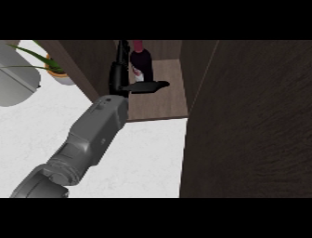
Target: Pick up the wine, place it into the cabinet and close the cabinet
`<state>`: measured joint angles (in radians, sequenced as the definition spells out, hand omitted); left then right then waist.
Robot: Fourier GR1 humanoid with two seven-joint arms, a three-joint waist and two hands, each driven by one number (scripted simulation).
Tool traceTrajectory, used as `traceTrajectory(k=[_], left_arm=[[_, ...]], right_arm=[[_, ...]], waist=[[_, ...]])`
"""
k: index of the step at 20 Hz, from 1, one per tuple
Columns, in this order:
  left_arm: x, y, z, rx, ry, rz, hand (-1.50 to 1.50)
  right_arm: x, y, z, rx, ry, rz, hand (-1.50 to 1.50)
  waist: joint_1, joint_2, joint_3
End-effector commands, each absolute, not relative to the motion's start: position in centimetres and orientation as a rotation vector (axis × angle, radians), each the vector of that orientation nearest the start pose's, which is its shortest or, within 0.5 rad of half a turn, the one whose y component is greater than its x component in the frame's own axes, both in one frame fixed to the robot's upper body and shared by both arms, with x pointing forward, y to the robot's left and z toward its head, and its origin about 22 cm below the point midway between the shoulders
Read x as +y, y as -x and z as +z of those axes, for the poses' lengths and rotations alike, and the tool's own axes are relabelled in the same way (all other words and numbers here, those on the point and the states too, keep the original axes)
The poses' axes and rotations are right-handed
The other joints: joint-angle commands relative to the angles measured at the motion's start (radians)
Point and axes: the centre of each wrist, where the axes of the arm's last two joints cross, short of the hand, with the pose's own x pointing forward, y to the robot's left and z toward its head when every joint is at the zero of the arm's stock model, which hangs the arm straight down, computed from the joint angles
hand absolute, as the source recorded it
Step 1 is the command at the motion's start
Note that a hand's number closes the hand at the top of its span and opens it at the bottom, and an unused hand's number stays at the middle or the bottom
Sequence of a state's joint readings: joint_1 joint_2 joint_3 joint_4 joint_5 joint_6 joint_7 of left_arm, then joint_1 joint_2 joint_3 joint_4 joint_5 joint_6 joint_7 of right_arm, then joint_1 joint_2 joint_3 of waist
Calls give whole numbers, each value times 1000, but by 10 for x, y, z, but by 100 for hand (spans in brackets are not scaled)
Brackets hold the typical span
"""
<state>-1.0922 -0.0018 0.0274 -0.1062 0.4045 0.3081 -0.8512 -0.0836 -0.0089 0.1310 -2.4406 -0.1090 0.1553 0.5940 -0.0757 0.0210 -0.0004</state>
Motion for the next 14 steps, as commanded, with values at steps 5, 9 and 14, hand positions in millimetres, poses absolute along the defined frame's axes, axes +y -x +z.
traceTrajectory(k=[5, 9, 14], left_arm=[[126, -404, -22, -1862, 5, 199, -150], [121, -410, -11, -1862, 54, 197, -150], [127, -396, -32, -1860, 43, 215, -150]], right_arm=[[-199, -153, 207, -1922, -300, 319, -150], [-194, -152, 207, -1924, -285, 269, -150], [-188, -157, 210, -1905, -302, 290, -150]], waist=[[10, -9, -1], [25, -13, -1], [14, -19, -1]])
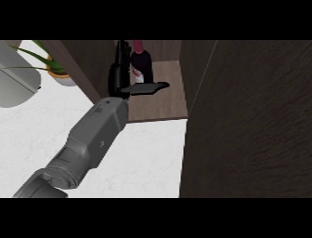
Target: Pick up the wine, place it into the cabinet and close the cabinet
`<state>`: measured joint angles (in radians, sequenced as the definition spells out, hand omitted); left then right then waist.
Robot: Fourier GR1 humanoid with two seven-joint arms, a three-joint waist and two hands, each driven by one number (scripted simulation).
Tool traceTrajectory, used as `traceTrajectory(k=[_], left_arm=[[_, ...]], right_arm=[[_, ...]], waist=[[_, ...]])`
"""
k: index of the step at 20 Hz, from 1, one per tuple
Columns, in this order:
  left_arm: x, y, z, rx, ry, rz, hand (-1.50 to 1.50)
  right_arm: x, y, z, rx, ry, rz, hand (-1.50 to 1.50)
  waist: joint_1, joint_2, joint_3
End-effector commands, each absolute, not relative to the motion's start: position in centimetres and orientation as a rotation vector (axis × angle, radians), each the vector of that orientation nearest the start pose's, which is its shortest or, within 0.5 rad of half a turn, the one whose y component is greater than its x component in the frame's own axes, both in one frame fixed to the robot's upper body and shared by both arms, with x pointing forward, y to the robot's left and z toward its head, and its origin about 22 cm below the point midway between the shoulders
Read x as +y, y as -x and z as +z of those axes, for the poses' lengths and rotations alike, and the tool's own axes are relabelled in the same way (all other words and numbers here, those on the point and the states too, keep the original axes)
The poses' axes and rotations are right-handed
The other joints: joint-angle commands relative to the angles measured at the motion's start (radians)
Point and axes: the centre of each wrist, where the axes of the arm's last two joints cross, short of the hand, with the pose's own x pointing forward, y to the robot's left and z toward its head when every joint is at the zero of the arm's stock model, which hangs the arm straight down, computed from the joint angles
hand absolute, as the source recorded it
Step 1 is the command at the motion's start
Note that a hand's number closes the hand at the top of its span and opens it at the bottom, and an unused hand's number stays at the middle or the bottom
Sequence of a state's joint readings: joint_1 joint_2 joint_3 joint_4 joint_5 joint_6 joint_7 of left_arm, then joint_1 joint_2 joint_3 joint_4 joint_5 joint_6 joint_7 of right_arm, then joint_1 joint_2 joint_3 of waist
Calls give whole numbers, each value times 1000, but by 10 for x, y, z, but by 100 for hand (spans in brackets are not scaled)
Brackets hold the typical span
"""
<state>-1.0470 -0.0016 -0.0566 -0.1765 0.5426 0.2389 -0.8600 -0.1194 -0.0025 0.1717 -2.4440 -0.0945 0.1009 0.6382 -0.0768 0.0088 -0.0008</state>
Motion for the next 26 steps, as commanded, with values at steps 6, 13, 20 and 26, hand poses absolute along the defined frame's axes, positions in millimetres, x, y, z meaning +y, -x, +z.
traceTrajectory(k=[6, 13, 20, 26], left_arm=[[109, -384, -27, -1869, 88, 167, -150], [69, -330, -29, -1831, 104, 177, -150], [49, -296, -4, -1897, 141, 160, -150], [55, -242, 2, -1895, 171, 201, -150]], right_arm=[[-208, -155, 196, -1923, -258, 264, -150], [-206, -142, 203, -1921, -240, 265, -150], [-213, -136, 197, -1904, -227, 258, -150], [-209, -137, 209, -1925, -211, 242, -150]], waist=[[40, -10, 1], [60, -13, 1], [78, -13, 1], [81, -13, 1]])
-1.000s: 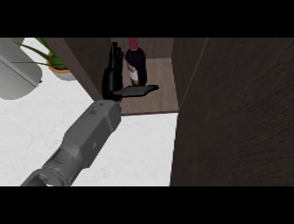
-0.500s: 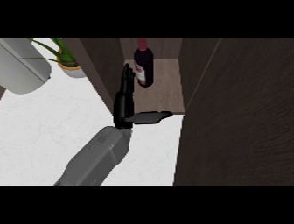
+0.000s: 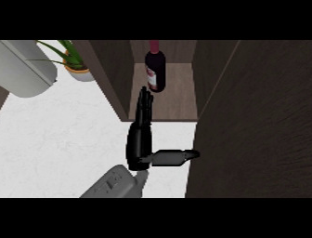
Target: Pick up the wine, place it into the cabinet and close the cabinet
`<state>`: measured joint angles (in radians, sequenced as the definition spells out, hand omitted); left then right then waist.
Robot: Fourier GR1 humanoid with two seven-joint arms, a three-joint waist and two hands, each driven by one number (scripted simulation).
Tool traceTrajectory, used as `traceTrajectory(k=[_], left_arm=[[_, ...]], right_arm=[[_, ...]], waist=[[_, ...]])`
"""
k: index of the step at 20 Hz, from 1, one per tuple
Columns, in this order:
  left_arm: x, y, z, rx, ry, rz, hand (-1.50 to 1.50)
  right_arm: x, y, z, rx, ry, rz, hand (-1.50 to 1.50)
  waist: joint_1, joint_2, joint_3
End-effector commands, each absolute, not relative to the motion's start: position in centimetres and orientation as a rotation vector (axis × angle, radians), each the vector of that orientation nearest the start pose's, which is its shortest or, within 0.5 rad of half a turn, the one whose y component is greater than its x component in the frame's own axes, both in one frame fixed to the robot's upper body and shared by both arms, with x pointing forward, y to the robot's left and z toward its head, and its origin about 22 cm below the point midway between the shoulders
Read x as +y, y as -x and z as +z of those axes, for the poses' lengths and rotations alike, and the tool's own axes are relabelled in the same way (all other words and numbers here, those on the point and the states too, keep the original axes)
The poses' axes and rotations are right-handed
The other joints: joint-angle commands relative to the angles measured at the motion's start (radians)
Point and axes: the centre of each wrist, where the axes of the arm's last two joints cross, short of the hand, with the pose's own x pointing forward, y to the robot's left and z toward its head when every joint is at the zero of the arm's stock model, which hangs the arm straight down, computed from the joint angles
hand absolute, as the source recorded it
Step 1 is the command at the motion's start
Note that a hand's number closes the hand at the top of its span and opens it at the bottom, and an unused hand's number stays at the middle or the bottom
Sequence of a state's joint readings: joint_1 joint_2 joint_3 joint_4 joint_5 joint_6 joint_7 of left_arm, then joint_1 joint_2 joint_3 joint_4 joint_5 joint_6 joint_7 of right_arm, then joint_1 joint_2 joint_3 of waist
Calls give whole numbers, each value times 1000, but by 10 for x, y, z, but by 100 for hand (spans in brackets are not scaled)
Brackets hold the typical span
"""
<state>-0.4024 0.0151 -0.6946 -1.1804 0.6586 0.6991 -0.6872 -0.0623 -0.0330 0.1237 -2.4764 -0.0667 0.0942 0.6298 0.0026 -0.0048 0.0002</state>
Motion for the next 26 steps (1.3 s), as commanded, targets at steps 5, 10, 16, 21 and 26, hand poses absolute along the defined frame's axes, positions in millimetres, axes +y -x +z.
traceTrajectory(k=[5, 10, 16, 21, 26], left_arm=[[70, -200, 1, -1894, 107, 239, -150], [80, -170, 16, -1895, 169, 275, -150], [129, -159, 35, -1913, 218, 186, -150], [141, -134, 39, -1903, 281, 141, -150], [179, -134, 54, -1916, 303, 102, -150]], right_arm=[[-212, -147, 217, -1921, -209, 250, -150], [-228, -126, 212, -1923, -230, 263, -150], [-215, -136, 203, -1853, -319, 317, -150], [-211, -145, 205, -1817, -318, 394, 150], [-207, -123, 201, -1845, -312, 492, 150]], waist=[[5, 2, 0], [-3, 1, 0], [1, 2, 0], [3, 2, 0], [0, 0, 0]])
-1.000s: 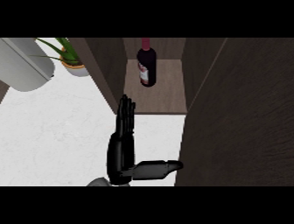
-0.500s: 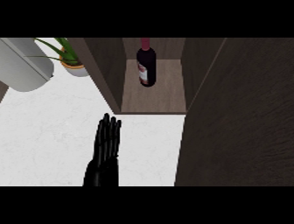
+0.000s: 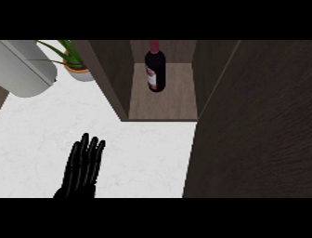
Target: Pick up the wine, place it into the cabinet and close the cabinet
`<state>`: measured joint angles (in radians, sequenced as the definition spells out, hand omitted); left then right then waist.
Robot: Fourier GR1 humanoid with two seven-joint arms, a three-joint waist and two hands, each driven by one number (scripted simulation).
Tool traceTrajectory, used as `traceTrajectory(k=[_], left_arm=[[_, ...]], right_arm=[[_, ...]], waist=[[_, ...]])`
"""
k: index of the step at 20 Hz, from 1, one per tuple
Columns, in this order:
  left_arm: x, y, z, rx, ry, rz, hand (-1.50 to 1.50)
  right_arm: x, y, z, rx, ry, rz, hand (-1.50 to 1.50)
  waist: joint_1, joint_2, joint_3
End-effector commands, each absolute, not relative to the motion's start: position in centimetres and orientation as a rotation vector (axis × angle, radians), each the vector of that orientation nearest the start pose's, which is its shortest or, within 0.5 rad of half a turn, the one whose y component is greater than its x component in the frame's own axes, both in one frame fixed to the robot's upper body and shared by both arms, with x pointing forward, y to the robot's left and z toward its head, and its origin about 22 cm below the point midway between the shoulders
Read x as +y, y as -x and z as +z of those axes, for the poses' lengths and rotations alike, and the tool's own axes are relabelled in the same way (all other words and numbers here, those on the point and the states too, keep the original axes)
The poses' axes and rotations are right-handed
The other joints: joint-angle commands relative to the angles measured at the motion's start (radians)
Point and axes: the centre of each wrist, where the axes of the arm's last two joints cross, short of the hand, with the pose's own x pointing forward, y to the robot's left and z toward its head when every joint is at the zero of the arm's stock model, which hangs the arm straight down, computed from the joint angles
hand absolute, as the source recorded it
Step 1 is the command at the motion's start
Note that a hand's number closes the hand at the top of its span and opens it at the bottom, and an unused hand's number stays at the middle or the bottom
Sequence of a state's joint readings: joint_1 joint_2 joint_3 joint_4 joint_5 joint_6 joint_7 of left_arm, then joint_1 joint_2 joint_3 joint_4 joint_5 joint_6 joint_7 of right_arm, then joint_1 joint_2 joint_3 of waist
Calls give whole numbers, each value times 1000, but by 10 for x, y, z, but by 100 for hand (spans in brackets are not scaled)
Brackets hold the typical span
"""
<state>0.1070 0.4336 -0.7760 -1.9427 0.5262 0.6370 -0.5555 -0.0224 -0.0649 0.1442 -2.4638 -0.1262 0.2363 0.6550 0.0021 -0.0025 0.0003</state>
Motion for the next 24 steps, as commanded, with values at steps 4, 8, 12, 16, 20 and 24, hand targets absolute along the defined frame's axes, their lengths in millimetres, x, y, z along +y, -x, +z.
traceTrajectory(k=[4, 8, 12, 16, 20, 24], left_arm=[[189, -128, 56, -1918, 280, 91, -150], [209, -131, 58, -1952, 240, 144, -150], [229, -131, 65, -1958, 224, 178, -150], [255, -142, 76, -1996, 190, 210, -150], [280, -134, 73, -1956, 190, 203, -150], [293, -131, 68, -1947, 173, 172, -150]], right_arm=[[-200, -124, 198, -1718, -468, 466, 150], [-204, -121, 188, -1660, -543, 442, 150], [-190, -115, 182, -1612, -612, 462, 150], [-178, -100, 194, -1675, -644, 667, 150], [-154, -87, 194, -1612, -723, 661, 150], [-136, -90, 192, -1620, -742, 685, 150]], waist=[[3, -2, -1], [3, 0, 0], [6, -1, -1], [2, -4, -1], [0, -6, -2], [2, -4, -1]])
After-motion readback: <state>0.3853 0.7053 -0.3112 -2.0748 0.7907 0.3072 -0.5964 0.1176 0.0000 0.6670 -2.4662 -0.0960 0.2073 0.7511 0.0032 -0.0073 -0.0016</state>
